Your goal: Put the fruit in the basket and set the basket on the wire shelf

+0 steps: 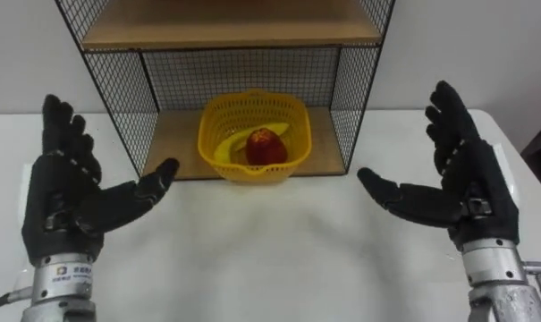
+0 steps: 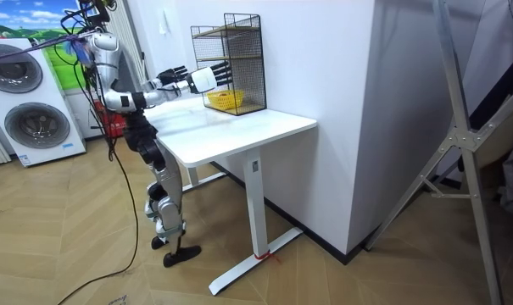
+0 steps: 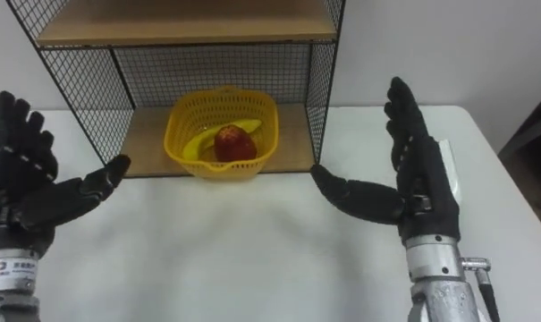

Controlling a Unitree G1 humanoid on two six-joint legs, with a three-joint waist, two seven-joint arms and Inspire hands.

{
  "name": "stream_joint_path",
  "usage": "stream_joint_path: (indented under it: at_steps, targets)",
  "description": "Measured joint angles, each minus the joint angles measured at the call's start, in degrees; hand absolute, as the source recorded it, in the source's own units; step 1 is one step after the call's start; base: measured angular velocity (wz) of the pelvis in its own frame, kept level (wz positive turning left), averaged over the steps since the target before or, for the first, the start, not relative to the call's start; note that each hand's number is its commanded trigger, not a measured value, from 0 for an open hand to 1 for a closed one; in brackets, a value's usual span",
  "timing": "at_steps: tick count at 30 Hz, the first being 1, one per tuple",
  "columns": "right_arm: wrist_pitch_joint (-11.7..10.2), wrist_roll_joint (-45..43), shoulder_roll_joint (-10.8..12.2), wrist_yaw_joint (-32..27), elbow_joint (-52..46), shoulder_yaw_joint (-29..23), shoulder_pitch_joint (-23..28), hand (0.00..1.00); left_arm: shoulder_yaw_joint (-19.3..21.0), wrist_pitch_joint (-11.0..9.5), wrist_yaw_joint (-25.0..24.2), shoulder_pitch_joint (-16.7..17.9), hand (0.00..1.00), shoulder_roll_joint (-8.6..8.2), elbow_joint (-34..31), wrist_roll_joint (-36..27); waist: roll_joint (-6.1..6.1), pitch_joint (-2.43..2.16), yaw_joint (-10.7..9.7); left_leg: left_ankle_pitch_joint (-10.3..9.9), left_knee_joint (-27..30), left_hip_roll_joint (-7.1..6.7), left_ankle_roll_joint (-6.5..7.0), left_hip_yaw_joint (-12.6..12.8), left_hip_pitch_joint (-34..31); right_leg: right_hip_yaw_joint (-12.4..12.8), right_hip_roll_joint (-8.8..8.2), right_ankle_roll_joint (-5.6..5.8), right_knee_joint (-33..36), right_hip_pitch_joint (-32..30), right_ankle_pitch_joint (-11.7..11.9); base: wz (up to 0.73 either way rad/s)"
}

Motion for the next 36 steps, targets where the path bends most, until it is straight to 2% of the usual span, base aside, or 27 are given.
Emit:
stream_joint_path:
  at_steps: [1,3,5,8,11,13,14,15,16,17,18,19,20,21,22,23,25,26,28,29,30,31,32,33,34,35,36]
  targets:
    - [-0.67,-0.78,0.02,-1.54,-0.57,-0.57,0.21,0.00,0.48,-1.47,1.62,0.48,0.00,-0.01,-0.06,0.04,-0.08,0.04,0.03,-0.01,0.01,-0.09,0.01,-0.02,0.05,0.04,-0.08,0.06,0.11,-0.20,-0.31,0.00]
    - [-1.34,-1.92,0.05,-4.40,-2.94,-2.29,1.72,0.00,1.41,-2.14,4.35,0.77,0.00,-0.43,-1.19,0.06,-0.11,0.01,0.61,-0.05,0.03,-0.13,0.02,-0.08,0.00,0.05,-0.10,0.12,0.17,-0.79,-0.44,0.00]
    - [-2.09,-2.87,0.04,-7.83,-5.38,-3.94,2.31,0.00,3.25,-3.54,7.65,0.69,0.00,-0.61,-2.32,0.07,-0.20,0.22,0.95,-0.02,0.24,-0.12,0.03,-0.02,-0.08,0.19,-0.04,0.04,0.14,-1.08,-0.38,0.00]
    - [-4.92,-3.04,-0.20,-14.96,-7.93,-6.65,2.13,0.00,7.14,-4.88,13.58,0.29,0.00,-0.61,-4.97,0.32,-0.34,0.44,1.27,-0.02,0.27,-0.10,0.03,-0.06,-0.23,0.07,-0.03,-0.02,0.09,-1.06,-0.33,0.00]
    - [-7.48,-2.85,-1.30,-21.52,-9.26,-12.72,1.90,0.00,13.19,-5.98,20.12,0.23,0.00,-0.31,-9.06,1.55,-0.43,0.28,1.11,-0.11,0.28,-0.15,0.07,-0.08,-0.85,-0.04,-0.12,0.16,0.37,-1.54,-0.53,0.00]
    - [-8.36,-2.23,-3.99,-27.11,-9.26,-19.11,-0.09,0.00,19.20,-7.95,26.06,-0.87,0.00,1.55,-10.52,5.38,-0.06,0.25,1.27,-0.21,0.42,-0.23,0.14,-0.04,-1.06,-0.24,-0.28,0.14,1.07,-1.92,-0.82,0.00]
    - [-8.61,-2.25,-4.74,-28.27,-9.26,-20.85,-0.71,0.00,20.95,-8.02,27.45,-1.31,0.00,2.34,-11.04,5.72,-0.02,0.22,1.24,-0.21,0.56,-0.22,0.14,-0.04,-1.10,-0.26,-0.27,0.14,1.01,-1.95,-0.82,0.00]
    - [-9.16,-2.50,-6.36,-30.53,-9.27,-24.54,-1.53,0.00,24.68,-8.43,30.25,-2.00,0.00,4.28,-12.15,6.39,0.11,0.23,1.16,-0.21,0.75,-0.22,0.14,-0.10,-1.42,-0.33,-0.27,0.18,0.96,-2.14,-0.86,0.04]
    - [-9.58,-2.37,-8.71,-33.24,-9.04,-27.90,-2.34,0.00,28.63,-9.28,33.16,-2.36,0.00,7.19,-12.68,6.51,0.16,0.22,0.91,-0.24,0.93,-0.22,0.14,-0.21,-1.64,-0.47,-0.29,0.30,0.98,-2.32,-1.06,0.05]
    - [-9.69,-2.30,-9.98,-34.57,-8.60,-29.62,-2.87,0.00,30.57,-9.62,34.56,-2.59,0.00,8.72,-12.73,6.50,0.22,0.20,0.73,-0.29,1.06,-0.20,0.15,-0.25,-1.78,-0.53,-0.31,0.28,0.98,-2.35,-1.09,0.07]
    - [-9.69,-2.29,-12.47,-37.29,-7.87,-33.13,-3.87,0.00,34.26,-9.78,37.24,-3.66,0.00,11.73,-12.70,6.80,0.32,0.21,0.91,-0.33,1.24,-0.19,0.14,-0.36,-1.93,-0.52,-0.34,0.20,1.10,-2.42,-1.10,0.04]
    - [-9.91,-2.21,-14.28,-39.74,-7.51,-36.25,-5.21,0.00,37.94,-10.04,39.38,-4.39,0.00,13.89,-12.66,6.99,0.51,0.15,0.96,-0.35,1.27,-0.19,0.13,-0.36,-2.01,-0.46,-0.33,0.17,1.21,-2.64,-1.12,0.00]
    - [-10.19,-2.20,-15.21,-40.93,-6.88,-37.63,-5.93,0.00,39.63,-10.13,40.45,-4.60,0.00,14.87,-12.44,7.18,0.52,0.12,0.87,-0.36,1.27,-0.18,0.12,-0.35,-1.96,-0.43,-0.32,0.18,1.19,-2.71,-1.12,0.00]
    - [-10.41,-1.52,-17.40,-43.30,-4.97,-39.89,-6.99,0.00,42.23,-10.01,42.84,-4.99,0.00,17.21,-11.90,7.29,0.64,0.12,0.65,-0.42,1.39,-0.17,0.12,-0.36,-2.04,-0.56,-0.34,0.16,1.25,-2.79,-1.13,0.00]
    - [-10.23,0.42,-19.97,-45.38,-2.39,-41.73,-7.53,0.00,44.37,-9.86,44.67,-5.90,0.00,20.02,-10.79,6.56,0.19,0.19,0.85,-0.59,1.67,-0.18,0.10,-0.52,-2.36,-0.53,-0.36,0.17,1.29,-2.74,-1.23,0.04]
    - [-9.99,1.34,-21.33,-46.24,-0.67,-42.50,-7.83,0.00,45.38,-9.78,45.45,-6.36,0.00,21.50,-10.04,5.81,0.15,0.13,0.85,-0.76,1.78,-0.20,0.10,-0.76,-2.59,-0.65,-0.37,0.22,1.36,-2.75,-1.35,0.10]
    - [-7.94,6.73,-26.58,-48.90,5.48,-46.74,-8.42,0.00,49.20,-8.52,48.73,-8.05,0.00,27.29,-5.33,3.13,0.06,0.08,0.37,-1.49,3.14,-0.27,0.10,-1.42,-3.39,-1.20,-0.56,0.19,2.34,-3.08,-2.04,0.15]
    - [-7.59,8.25,-27.87,-49.62,7.12,-47.93,-8.51,0.00,49.96,-8.20,49.37,-8.49,0.00,29.07,-3.66,2.59,0.00,0.08,0.38,-1.58,3.41,-0.30,0.10,-1.58,-3.51,-1.44,-0.64,0.18,2.60,-3.13,-2.23,0.15]
    - [-6.34,12.98,-33.07,-52.26,14.97,-52.23,-8.91,0.00,52.92,-6.77,51.49,-8.88,0.00,35.90,4.03,-0.55,-0.24,0.11,0.27,-1.92,4.47,-0.20,0.02,-1.80,-4.47,-1.91,-0.68,0.05,3.15,-3.62,-2.48,0.11]
    - [-6.16,13.40,-34.31,-52.73,17.26,-52.98,-9.31,0.00,53.73,-6.50,51.84,-8.93,0.00,37.44,6.57,-1.21,-0.31,0.10,0.34,-1.94,4.46,-0.20,-0.01,-1.81,-4.50,-1.87,-0.66,0.03,3.17,-3.67,-2.52,0.00]
    - [-5.94,14.42,-37.54,-53.73,23.32,-53.94,-10.24,0.00,54.91,-5.85,52.56,-9.44,0.00,41.06,12.72,-2.44,-0.41,0.04,0.45,-2.01,4.52,-0.19,-0.09,-1.81,-4.48,-1.84,-0.66,0.01,3.36,-3.71,-2.69,0.00]
    - [-4.64,16.83,-41.19,-54.60,28.73,-54.63,-11.15,0.00,55.50,-4.77,53.23,-10.16,0.00,44.88,18.68,-5.15,-0.48,0.02,0.01,-2.24,4.99,-0.17,-0.11,-1.79,-4.79,-1.91,-0.71,-0.07,3.83,-3.97,-2.94,0.00]
    - [-4.06,18.32,-43.30,-55.00,31.50,-54.76,-11.75,0.00,55.67,-4.26,53.32,-10.47,0.00,46.66,21.49,-6.94,-0.46,-0.03,-0.14,-2.45,5.48,-0.14,-0.12,-1.73,-5.11,-1.95,-0.72,-0.09,4.12,-4.22,-3.08,0.00]
    - [-3.56,21.36,-47.85,-55.20,38.65,-54.65,-12.63,0.00,55.60,-3.43,53.31,-11.16,0.00,50.72,27.58,-10.14,-0.42,-0.12,-0.17,-2.88,6.21,0.02,-0.19,-1.66,-5.52,-1.87,-0.52,-0.10,4.12,-4.34,-3.10,0.00]
    - [-2.56,24.34,-51.86,-54.98,46.52,-54.37,-13.01,0.00,55.44,-2.56,53.11,-11.31,0.00,54.85,34.11,-12.86,-0.66,-0.48,-0.24,-3.21,6.77,0.04,-0.29,-1.65,-6.09,-1.81,-0.35,-0.20,4.05,-4.61,-3.05,0.00]
    - [-1.79,25.62,-53.33,-54.94,49.52,-54.40,-13.15,0.00,55.27,-2.03,53.05,-11.35,0.00,56.57,37.12,-13.97,-0.44,-0.76,-0.31,-3.24,6.92,0.04,-0.34,-1.71,-6.31,-1.86,-0.33,-0.27,4.08,-4.68,-3.02,0.00]
    - [-0.94,27.64,-55.59,-54.95,54.19,-54.48,-13.73,0.00,54.81,-1.17,52.58,-11.77,0.00,59.17,43.28,-15.47,-0.55,-0.94,-0.68,-3.35,7.37,0.01,-0.34,-1.80,-6.84,-1.96,-0.27,-0.38,4.27,-4.75,-2.94,0.03]
